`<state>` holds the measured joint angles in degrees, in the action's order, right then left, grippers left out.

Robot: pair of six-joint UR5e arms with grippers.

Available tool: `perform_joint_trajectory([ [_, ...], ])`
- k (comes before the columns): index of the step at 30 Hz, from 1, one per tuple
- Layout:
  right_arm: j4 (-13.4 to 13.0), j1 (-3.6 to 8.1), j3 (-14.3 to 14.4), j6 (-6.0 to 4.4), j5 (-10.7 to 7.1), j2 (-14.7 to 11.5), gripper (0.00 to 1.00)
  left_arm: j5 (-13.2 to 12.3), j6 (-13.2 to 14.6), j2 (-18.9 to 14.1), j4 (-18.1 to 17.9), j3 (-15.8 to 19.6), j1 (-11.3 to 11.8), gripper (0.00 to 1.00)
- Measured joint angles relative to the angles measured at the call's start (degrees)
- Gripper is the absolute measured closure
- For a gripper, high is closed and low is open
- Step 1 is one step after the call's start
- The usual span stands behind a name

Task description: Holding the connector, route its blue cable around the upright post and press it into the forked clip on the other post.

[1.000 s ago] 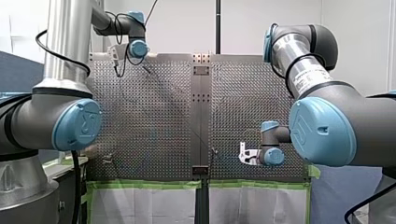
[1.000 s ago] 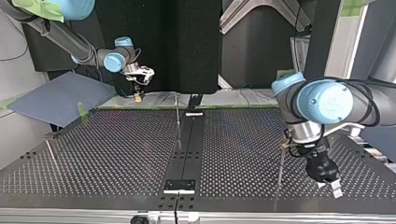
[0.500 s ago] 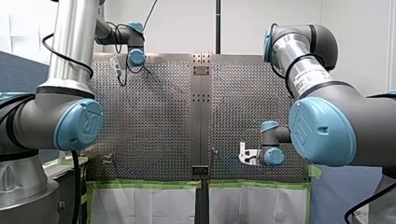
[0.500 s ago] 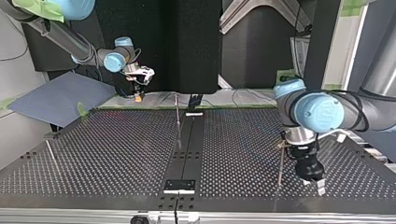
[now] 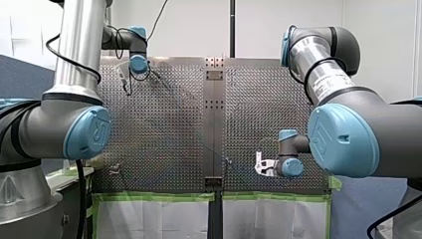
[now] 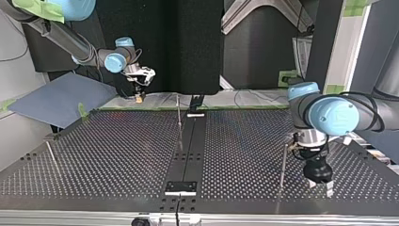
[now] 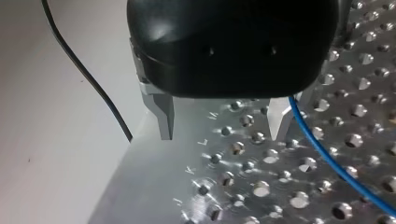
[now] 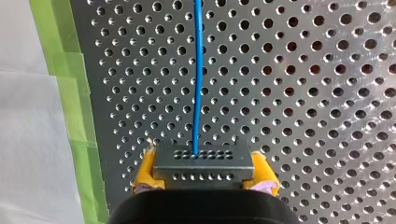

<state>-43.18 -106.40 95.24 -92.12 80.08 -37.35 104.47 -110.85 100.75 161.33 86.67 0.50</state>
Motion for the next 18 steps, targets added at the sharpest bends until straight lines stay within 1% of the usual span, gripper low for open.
perform_joint_trajectory([
  [5,-0.05,0.06,0.01,0.00,0.00,0.01,1.00,-0.50,-2.45,0.00,-1.04,1.77,0.48,0.00],
  [13,-0.04,0.10,0.00,0.00,0.00,0.09,1.00,-0.91,-6.44,0.00,-4.67,5.65,1.86,0.00],
  [18,-0.10,0.09,0.00,0.00,0.00,0.18,1.00,-1.80,-9.11,0.00,-5.63,7.55,2.26,0.00],
])
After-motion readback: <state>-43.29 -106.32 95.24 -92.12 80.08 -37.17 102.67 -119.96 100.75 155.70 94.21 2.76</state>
